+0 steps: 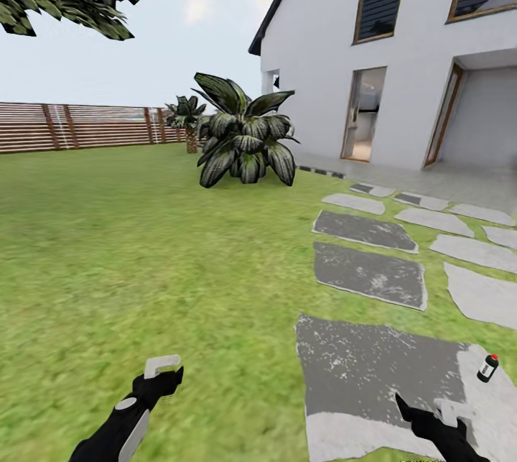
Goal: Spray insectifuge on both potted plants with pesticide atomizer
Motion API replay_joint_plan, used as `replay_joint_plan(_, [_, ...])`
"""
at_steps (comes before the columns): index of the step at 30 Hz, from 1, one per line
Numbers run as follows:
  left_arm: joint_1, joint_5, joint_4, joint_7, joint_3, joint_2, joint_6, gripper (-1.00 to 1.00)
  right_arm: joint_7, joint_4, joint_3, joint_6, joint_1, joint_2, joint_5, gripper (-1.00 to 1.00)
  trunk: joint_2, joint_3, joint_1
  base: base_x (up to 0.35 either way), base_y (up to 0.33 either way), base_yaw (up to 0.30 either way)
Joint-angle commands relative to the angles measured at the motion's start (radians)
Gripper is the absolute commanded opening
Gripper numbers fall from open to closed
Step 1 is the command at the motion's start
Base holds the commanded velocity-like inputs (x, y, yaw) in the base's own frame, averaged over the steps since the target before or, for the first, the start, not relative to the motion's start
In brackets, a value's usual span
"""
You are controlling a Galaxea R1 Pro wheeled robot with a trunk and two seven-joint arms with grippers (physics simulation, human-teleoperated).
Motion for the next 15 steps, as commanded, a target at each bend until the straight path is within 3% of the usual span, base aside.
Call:
replay_joint_plan(1, [0.000,0.010,0.000,0.001,-0.002,0.000,0.000,1.00,0.008,0.001,-0.003,-0.001,-0.001,0.000,-0.006,1.00,0.000,-0.001,0.000,0.151,0.318,-0.276])
replay_joint_plan(7, [0.000,0.010,0.000,0.000,-0.002,0.000,0.002,1.00,0.008,0.001,-0.002,-0.001,-0.001,0.001,-0.006,1.00,0.000,-0.001,0.000,0.150,0.319,-0.268])
replay_joint_plan(15, [0.000,0.010,0.000,0.000,-0.002,0.000,0.002,1.00,0.007,0.002,-0.003,-0.001,-0.001,0.001,-0.007,1.00,0.000,-0.001,0.000,0.149,0.319,-0.068])
